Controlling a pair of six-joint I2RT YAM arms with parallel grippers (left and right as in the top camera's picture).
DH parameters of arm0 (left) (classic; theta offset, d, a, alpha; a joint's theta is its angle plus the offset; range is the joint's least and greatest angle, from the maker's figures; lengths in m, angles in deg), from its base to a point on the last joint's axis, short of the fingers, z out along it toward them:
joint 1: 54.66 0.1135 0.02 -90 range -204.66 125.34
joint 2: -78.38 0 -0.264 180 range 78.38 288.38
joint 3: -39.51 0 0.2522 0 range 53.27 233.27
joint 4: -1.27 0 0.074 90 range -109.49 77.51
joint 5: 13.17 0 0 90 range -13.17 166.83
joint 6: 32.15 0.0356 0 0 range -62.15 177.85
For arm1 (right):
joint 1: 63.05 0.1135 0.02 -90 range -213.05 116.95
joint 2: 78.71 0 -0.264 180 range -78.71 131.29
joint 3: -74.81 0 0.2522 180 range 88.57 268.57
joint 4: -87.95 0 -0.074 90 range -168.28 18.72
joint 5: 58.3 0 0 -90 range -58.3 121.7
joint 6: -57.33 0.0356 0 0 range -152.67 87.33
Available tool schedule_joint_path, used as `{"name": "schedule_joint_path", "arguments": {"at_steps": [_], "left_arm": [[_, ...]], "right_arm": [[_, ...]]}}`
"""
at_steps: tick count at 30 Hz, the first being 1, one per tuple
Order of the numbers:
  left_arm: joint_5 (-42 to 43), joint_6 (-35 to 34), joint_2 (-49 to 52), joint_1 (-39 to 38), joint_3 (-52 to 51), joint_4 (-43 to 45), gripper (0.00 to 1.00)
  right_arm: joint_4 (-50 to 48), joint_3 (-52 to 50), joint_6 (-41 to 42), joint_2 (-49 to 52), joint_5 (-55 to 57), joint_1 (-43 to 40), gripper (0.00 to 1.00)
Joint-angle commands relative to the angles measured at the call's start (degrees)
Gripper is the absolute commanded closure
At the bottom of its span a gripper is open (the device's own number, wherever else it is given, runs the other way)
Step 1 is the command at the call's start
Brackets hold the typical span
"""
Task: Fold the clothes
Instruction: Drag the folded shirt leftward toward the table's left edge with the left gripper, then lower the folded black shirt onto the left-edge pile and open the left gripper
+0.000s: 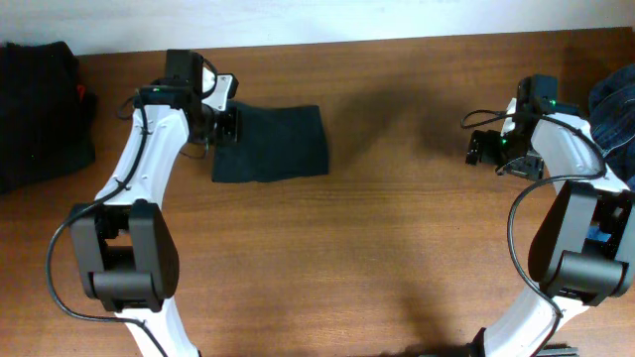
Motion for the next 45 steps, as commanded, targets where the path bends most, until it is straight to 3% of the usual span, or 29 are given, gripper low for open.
{"name": "schedule_joint_path", "arguments": {"at_steps": [1, 6, 14, 25, 30, 35, 45], "left_arm": [[-0.7, 1.8, -2.9, 2.6, 3.6, -0.9, 1.0], [-0.7, -1.9, -5.3, 5.5, 5.9, -1.4, 1.0], [-2.6, 0.7, -7.2, 9.6, 8.9, -1.5, 1.0], [-4.2, -5.5, -8.6, 16.2, 12.5, -2.0, 0.99], [-10.5, -9.6, -13.2, 19.5, 12.8, -1.9, 1.0], [-21.3, -20.3, -17.8, 22.6, 12.8, -2.9, 1.0], [-27.7, -27.2, -20.4, 26.7, 12.8, -9.5, 1.0]], "right_arm": [[0.0, 0.8, 0.4, -1.1, -0.3, -0.2, 0.01], [0.0, 0.8, 0.4, -1.1, -0.3, -0.2, 0.01], [0.0, 0.8, 0.4, -1.1, -0.3, -0.2, 0.01], [0.0, 0.8, 0.4, -1.1, -0.3, -0.2, 0.01], [0.0, 0.8, 0.4, -1.1, -0.3, -0.2, 0.01], [0.0, 0.8, 0.4, -1.1, -0.3, -0.2, 0.01], [0.0, 0.8, 0.4, -1.1, -0.3, -0.2, 0.01]]}}
